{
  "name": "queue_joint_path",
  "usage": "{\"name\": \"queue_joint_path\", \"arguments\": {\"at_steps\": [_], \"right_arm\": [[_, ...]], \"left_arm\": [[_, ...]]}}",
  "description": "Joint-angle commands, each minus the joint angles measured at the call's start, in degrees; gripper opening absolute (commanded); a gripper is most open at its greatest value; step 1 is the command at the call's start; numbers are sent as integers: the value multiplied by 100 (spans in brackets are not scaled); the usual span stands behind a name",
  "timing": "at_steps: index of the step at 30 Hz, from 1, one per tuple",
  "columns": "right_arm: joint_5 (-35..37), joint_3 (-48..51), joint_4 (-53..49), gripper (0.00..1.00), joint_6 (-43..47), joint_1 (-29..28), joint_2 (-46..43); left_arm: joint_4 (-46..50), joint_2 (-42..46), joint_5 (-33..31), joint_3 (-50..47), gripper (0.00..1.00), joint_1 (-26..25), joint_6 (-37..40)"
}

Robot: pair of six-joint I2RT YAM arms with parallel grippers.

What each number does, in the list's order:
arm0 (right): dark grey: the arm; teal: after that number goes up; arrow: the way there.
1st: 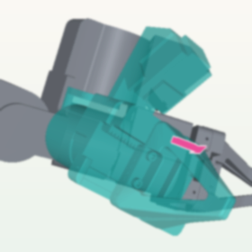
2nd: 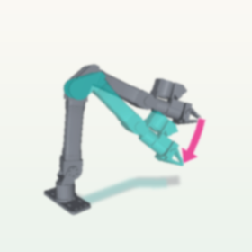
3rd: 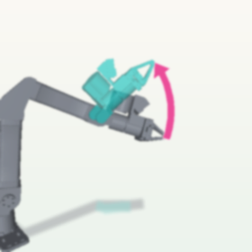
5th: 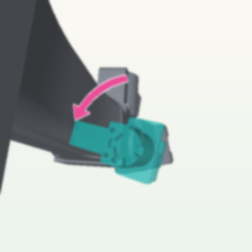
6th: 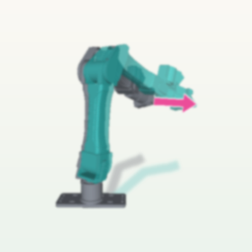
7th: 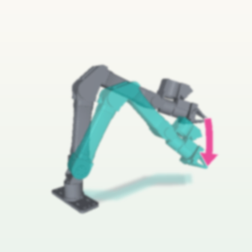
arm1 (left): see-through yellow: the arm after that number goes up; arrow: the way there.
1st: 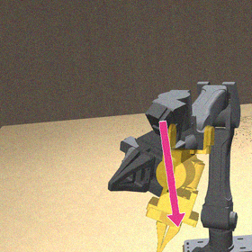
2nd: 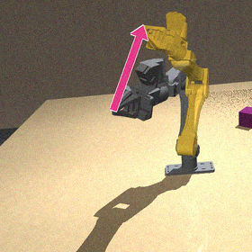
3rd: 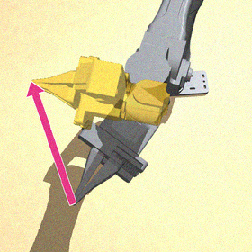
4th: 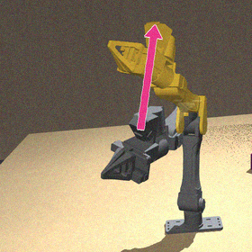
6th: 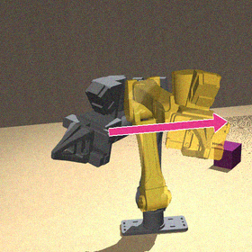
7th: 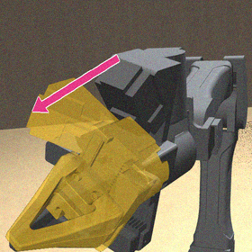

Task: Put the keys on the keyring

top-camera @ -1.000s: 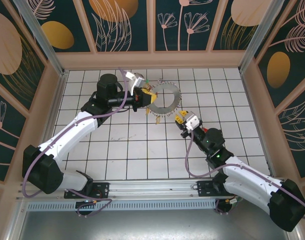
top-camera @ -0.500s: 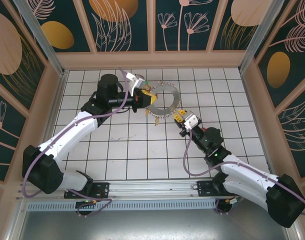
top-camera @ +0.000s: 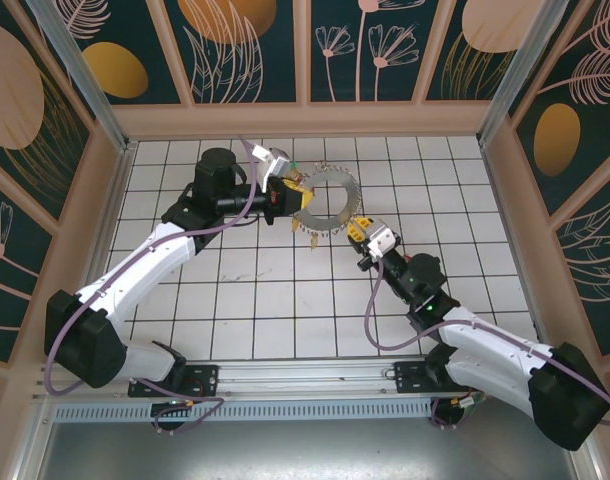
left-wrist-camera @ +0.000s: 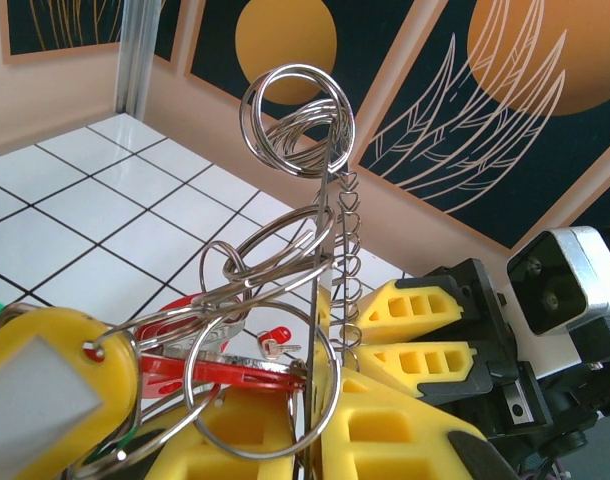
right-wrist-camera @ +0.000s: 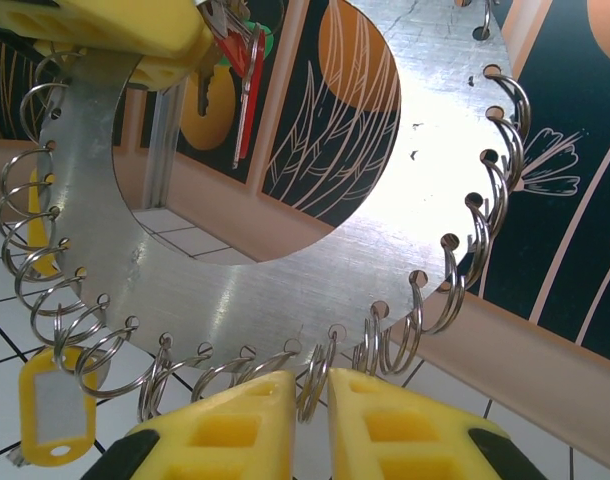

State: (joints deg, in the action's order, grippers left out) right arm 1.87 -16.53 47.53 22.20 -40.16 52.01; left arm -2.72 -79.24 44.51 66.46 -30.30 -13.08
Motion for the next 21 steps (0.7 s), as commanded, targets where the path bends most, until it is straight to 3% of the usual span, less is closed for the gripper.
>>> {"name": "queue_joint_path", "arguments": {"at_steps": [1, 21], "right_arm": [[-32, -175, 334, 17, 48, 38, 63], [85, -166, 592, 17, 30, 35, 228]], "left_arm": [[-202, 22, 59, 254, 5, 21, 8], [-391, 53, 116, 133, 5, 16, -138]]}}
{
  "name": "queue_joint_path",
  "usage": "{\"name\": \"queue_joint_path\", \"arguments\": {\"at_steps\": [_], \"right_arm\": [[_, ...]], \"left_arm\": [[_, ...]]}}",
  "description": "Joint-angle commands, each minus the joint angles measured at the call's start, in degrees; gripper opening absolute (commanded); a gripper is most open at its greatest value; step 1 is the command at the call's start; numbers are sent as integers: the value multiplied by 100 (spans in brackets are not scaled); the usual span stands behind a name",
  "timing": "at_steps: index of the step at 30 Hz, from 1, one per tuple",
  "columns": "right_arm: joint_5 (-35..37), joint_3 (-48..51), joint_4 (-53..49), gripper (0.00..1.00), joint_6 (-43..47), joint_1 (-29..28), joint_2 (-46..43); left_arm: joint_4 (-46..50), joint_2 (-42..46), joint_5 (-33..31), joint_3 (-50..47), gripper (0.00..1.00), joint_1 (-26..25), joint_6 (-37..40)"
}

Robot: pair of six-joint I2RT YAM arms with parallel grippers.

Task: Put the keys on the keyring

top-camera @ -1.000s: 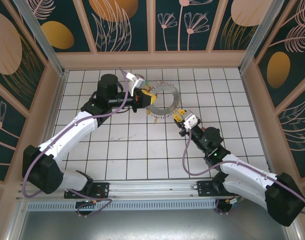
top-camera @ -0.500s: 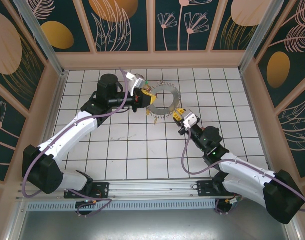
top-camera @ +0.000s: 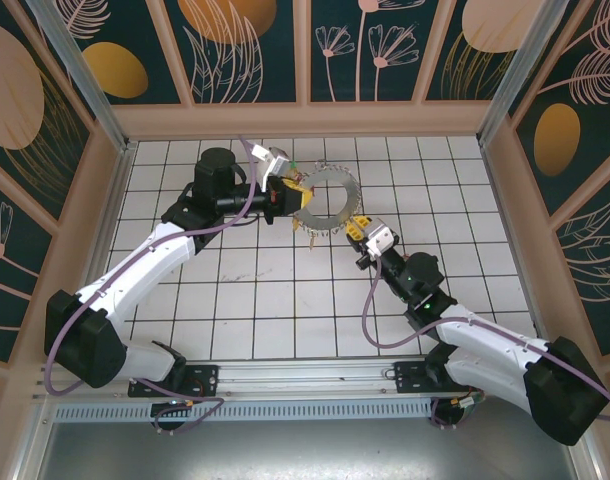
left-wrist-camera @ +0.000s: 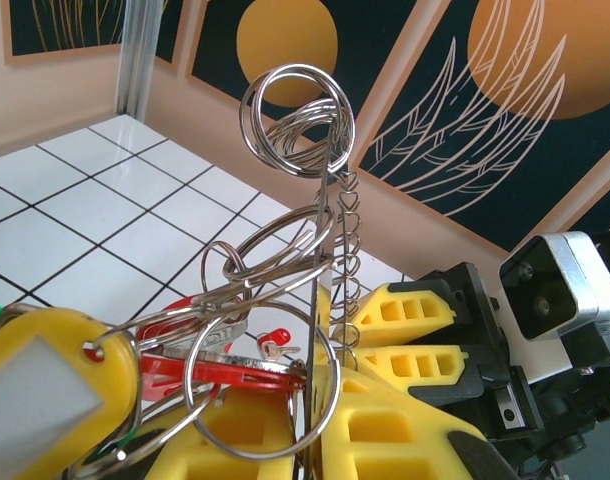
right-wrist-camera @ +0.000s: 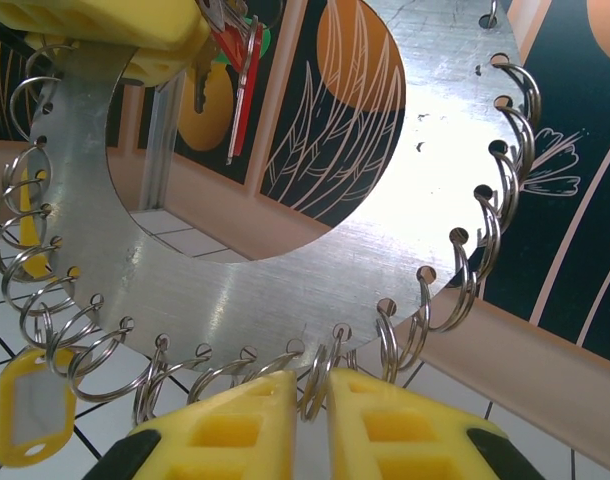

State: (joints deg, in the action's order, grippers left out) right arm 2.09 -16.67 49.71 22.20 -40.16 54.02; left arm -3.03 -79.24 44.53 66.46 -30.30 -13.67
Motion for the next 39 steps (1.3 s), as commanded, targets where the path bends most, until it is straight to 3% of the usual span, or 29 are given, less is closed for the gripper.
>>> {"name": "queue_joint_path", "arguments": {"at_steps": [1, 11, 20, 27, 32, 39], "right_arm": [[71, -153, 371, 17, 30, 35, 38], [117, -159, 469, 15, 22, 36, 85], [274, -127, 392, 7, 48, 35, 41], [252, -67, 21, 0, 74, 35, -205], [121, -29, -234, 0, 88, 65, -481], [-517, -297, -690, 0, -74, 256, -516]], "left_arm": [[-365, 52, 111, 131, 5, 19, -83], [-392, 48, 109, 113, 5, 16, -105], [-495, 49, 56, 74, 5, 16, -178], [-571, 16, -391, 17, 4, 25, -433], [-567, -130, -478, 17, 4, 25, -746], [-1028, -550, 210, -208, 3, 133, -1917]]}}
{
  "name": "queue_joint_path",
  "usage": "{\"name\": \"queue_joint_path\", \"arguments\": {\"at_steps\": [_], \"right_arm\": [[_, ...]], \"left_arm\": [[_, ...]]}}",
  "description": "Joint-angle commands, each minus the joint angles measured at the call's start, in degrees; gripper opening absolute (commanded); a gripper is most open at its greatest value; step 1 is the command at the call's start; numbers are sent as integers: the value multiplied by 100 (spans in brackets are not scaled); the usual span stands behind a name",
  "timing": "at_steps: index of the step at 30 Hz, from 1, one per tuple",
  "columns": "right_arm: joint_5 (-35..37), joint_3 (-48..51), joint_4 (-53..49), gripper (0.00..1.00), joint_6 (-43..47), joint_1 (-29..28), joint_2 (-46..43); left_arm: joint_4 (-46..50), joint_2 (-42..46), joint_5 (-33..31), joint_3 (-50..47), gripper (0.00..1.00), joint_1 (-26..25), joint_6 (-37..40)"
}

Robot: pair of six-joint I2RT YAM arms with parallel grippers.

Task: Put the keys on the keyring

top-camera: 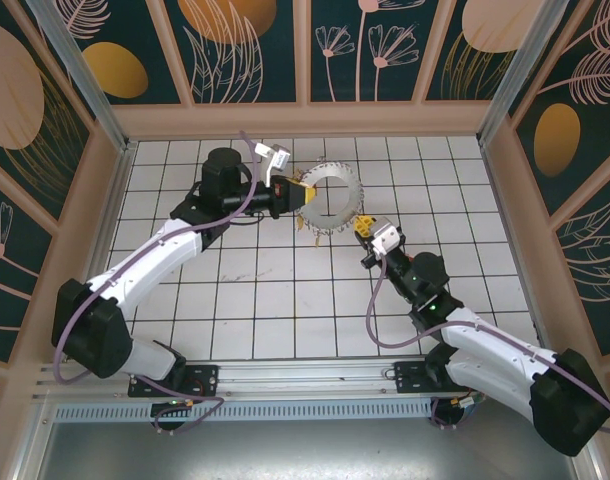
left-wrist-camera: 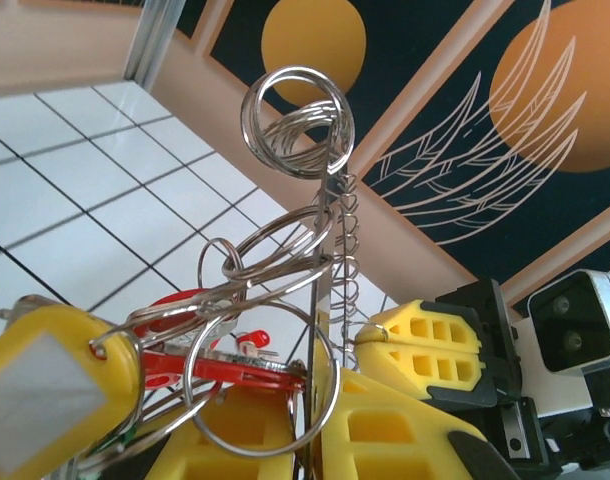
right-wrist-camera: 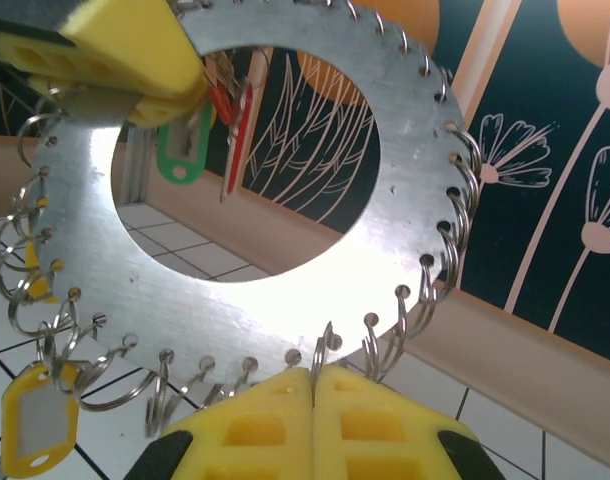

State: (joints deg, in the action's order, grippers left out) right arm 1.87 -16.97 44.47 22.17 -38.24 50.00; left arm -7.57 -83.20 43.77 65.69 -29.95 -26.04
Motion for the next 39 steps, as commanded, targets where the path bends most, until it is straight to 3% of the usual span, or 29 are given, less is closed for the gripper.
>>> {"name": "queue_joint_path", "arguments": {"at_steps": [1, 3, 7, 11, 13, 17, 26, 35, 39], "right_arm": [[-609, -301, -221, 0, -113, 107, -120], [-872, -348, -335, 0, -188, 229, -117], [-1447, -511, -664, 0, -350, 495, -63], [-1791, -544, -703, 0, -507, 656, -11], [-1960, -590, -766, 0, -592, 735, 56], [-2242, -683, -869, 0, -666, 887, 221], [-2486, -814, -949, 0, -868, 1006, 538], [-2934, -934, -829, 0, -1116, 1255, 1106], [-3266, -1195, -1276, 0, -918, 1326, 1444]], "left_arm": [[-597, -246, 440, -161, 3, 154, -861], [-659, -438, 708, -228, 4, 272, -1278], [-1660, -647, 1358, -726, 6, 359, -2324], [-1598, -721, 1293, -958, 11, 368, -2526], [-1734, -697, 1206, -1219, 21, 366, -2681], [-1501, -689, 942, -1375, 36, 367, -2604], [-930, -676, 290, -1608, 50, 368, -2112], [-1151, -250, -346, -2275, 58, 366, -1821], [-1350, -7, -635, -2624, 58, 365, -1706]]}}
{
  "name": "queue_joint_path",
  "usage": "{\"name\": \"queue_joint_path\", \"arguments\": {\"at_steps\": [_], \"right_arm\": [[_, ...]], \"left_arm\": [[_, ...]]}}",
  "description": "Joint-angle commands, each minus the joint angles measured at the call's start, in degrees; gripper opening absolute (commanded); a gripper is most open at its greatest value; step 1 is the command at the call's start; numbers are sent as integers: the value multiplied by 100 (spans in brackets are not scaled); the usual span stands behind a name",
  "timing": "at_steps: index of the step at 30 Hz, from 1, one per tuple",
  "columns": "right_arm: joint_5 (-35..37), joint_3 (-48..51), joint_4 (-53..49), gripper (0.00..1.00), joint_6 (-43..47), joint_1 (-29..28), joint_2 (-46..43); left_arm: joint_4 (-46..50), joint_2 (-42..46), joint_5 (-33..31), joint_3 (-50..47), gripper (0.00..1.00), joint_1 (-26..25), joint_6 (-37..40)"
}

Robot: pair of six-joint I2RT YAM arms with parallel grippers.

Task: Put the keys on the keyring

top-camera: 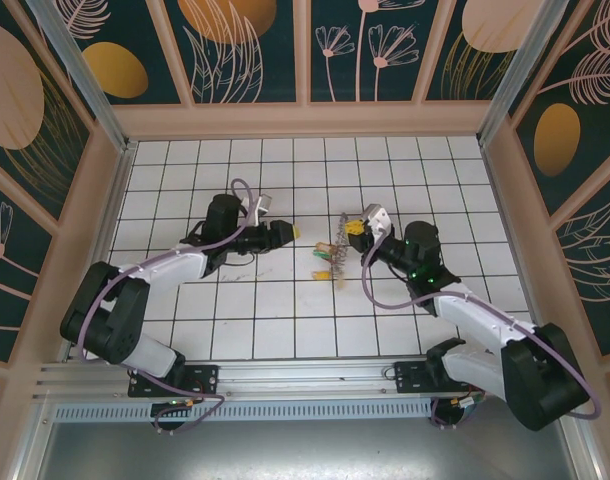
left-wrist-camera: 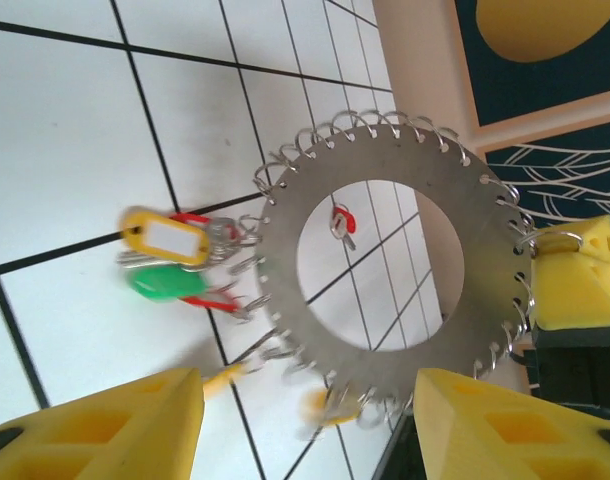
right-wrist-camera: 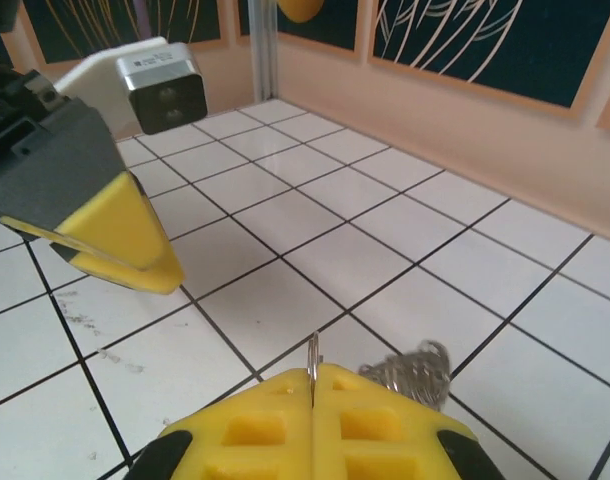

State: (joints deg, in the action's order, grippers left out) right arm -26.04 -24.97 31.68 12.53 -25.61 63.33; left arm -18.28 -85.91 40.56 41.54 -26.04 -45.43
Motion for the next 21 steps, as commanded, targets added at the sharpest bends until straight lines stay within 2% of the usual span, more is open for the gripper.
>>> {"name": "queue_joint_path", "arguments": {"at_steps": [1, 4, 7, 11, 15, 18, 21], "right_arm": [[-595, -484, -166, 0, 152, 73, 177], [-1043, -699, -509, 0, 414, 73, 330], [-1537, -762, -412, 0, 494, 78, 410], [-1998, -944, -419, 0, 502, 75, 674], [-2287, -981, -280, 0, 589, 82, 892], [-2489, -1059, -317, 0, 672, 82, 1036], [-2613, -1145, -354, 0, 739, 91, 1169]], "left_arm": [[-326, 353, -416, -267, 58, -24, 277], [-422, 703, -657, -320, 57, -25, 646], [-756, 1040, -611, -323, 53, -28, 1247], [-1457, 1277, 292, -426, 51, -25, 2528], [-1945, 1308, 1149, -634, 45, -24, 3982], [-1871, 1085, 1545, -495, 43, -32, 4639], [-1450, 672, 1856, -66, 41, -65, 4875]]}}
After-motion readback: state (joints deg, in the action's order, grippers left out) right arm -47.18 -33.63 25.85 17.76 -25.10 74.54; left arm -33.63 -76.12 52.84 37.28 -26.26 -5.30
